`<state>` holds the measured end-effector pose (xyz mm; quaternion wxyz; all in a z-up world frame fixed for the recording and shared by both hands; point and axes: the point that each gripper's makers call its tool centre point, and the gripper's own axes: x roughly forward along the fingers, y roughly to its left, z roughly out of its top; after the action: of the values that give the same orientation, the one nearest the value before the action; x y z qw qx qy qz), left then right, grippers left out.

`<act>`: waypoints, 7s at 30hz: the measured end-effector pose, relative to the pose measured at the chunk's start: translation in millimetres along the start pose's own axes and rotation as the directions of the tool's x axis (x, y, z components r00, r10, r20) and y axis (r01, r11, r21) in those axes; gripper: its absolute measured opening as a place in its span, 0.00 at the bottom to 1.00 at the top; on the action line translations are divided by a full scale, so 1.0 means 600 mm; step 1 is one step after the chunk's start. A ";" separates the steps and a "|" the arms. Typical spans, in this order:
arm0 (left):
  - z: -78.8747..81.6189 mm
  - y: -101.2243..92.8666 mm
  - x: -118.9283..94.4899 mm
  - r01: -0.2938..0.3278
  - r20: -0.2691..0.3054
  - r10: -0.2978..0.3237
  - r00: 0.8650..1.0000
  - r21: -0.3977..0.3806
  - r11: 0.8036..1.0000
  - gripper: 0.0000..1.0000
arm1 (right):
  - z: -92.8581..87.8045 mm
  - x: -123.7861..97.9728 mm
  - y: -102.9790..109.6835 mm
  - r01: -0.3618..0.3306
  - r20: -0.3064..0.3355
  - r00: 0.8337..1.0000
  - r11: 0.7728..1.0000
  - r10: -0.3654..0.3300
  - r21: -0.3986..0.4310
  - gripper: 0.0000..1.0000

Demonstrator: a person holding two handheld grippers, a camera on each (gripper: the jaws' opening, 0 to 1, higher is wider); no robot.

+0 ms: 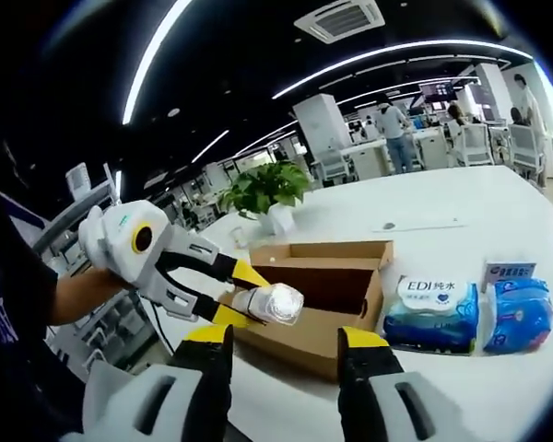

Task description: Operate the shoe box by opening the lid, removing the specified soft item, and placing it in the target area until the item is outside and the box remains undamaged.

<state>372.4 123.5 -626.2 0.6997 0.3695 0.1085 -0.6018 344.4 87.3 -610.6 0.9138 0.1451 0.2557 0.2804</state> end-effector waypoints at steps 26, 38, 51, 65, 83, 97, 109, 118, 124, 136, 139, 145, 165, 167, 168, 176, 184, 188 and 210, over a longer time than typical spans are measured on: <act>0.040 -0.030 0.006 -0.016 0.129 -0.013 0.992 0.220 0.975 0.20 | -0.009 0.007 0.012 -0.023 -0.009 1.000 0.992 0.024 0.121 0.24; 0.034 -0.033 0.012 -0.027 0.119 -0.009 0.993 0.302 0.953 0.21 | -0.019 0.008 0.020 -0.035 -0.013 0.999 0.990 0.038 0.137 0.18; 0.028 -0.028 0.015 -0.048 0.109 0.014 0.994 0.311 0.949 0.21 | -0.016 0.011 0.021 0.007 -0.010 1.000 0.991 -0.006 0.131 0.15; 0.042 -0.009 0.007 -0.034 0.157 0.011 0.987 0.141 0.989 0.27 | 0.001 0.007 0.011 0.038 0.013 0.999 0.989 -0.041 0.146 0.15; -0.016 0.023 -0.041 -0.066 0.128 0.084 0.988 -0.139 0.988 0.41 | 0.002 -0.010 -0.006 0.087 -0.019 0.996 0.996 -0.087 -0.017 0.15; -0.068 0.042 -0.078 -0.133 0.067 0.160 0.985 -0.301 0.944 0.55 | 0.006 -0.031 -0.025 0.096 -0.073 0.992 0.989 -0.104 -0.112 0.15; -0.099 0.046 -0.099 -0.182 0.021 0.201 0.979 -0.340 0.922 0.60 | 0.042 -0.058 -0.068 0.121 -0.093 0.985 0.968 -0.144 -0.218 0.15; -0.117 0.048 -0.127 -0.221 0.010 0.248 0.969 -0.421 0.880 0.64 | 0.075 -0.068 -0.107 0.100 -0.147 0.976 0.931 -0.160 -0.351 0.15; -0.123 0.047 -0.148 -0.250 0.016 0.292 0.956 -0.475 0.844 0.68 | 0.089 -0.069 -0.129 0.052 -0.225 0.958 0.882 -0.176 -0.468 0.15; -0.137 0.041 -0.171 -0.273 -0.003 0.317 0.949 -0.515 0.813 0.76 | 0.114 -0.054 -0.169 -0.048 -0.323 0.922 0.763 -0.214 -0.645 0.15; -0.138 0.037 -0.178 -0.275 -0.006 0.321 0.947 -0.531 0.801 0.78 | 0.124 -0.050 -0.176 -0.088 -0.345 0.914 0.724 -0.214 -0.684 0.15; -0.137 0.032 -0.193 -0.288 -0.001 0.354 0.935 -0.581 0.761 0.81 | 0.155 -0.034 -0.196 -0.126 -0.368 0.901 0.672 -0.230 -0.730 0.15; -0.137 0.003 -0.206 -0.284 -0.014 0.350 0.937 -0.617 0.734 0.90 | 0.176 0.033 -0.254 -0.302 -0.489 0.820 0.502 -0.297 -0.811 0.16; -0.138 0.001 -0.205 -0.284 -0.018 0.346 0.938 -0.611 0.739 0.91 | 0.173 0.042 -0.266 -0.324 -0.505 0.807 0.487 -0.304 -0.811 0.16; -0.137 0.001 -0.205 -0.280 -0.016 0.343 0.939 -0.614 0.738 0.92 | 0.174 0.045 -0.270 -0.328 -0.507 0.804 0.481 -0.310 -0.813 0.16; -0.131 -0.009 -0.206 -0.266 -0.015 0.330 0.944 -0.625 0.734 0.97 | 0.171 0.093 -0.287 -0.370 -0.542 0.767 0.455 -0.342 -0.810 0.16; -0.135 -0.018 -0.218 -0.263 -0.016 0.329 0.944 -0.639 0.723 0.99 | 0.152 0.121 -0.305 -0.429 -0.590 0.699 0.423 -0.403 -0.798 0.16; -0.136 -0.018 -0.222 -0.266 -0.012 0.337 0.941 -0.641 0.720 0.99 | 0.143 0.133 -0.315 -0.446 -0.591 0.680 0.395 -0.434 -0.803 0.16; -0.138 -0.019 -0.210 -0.243 -0.006 0.311 0.950 -0.641 0.728 0.99 | 0.093 0.169 -0.365 -0.483 -0.625 0.626 0.397 -0.467 -0.780 0.16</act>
<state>354.3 272.9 -613.8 0.8693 0.0929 0.2129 -0.4364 543.0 -35.4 -692.7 0.6211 -0.5176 0.4233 0.4089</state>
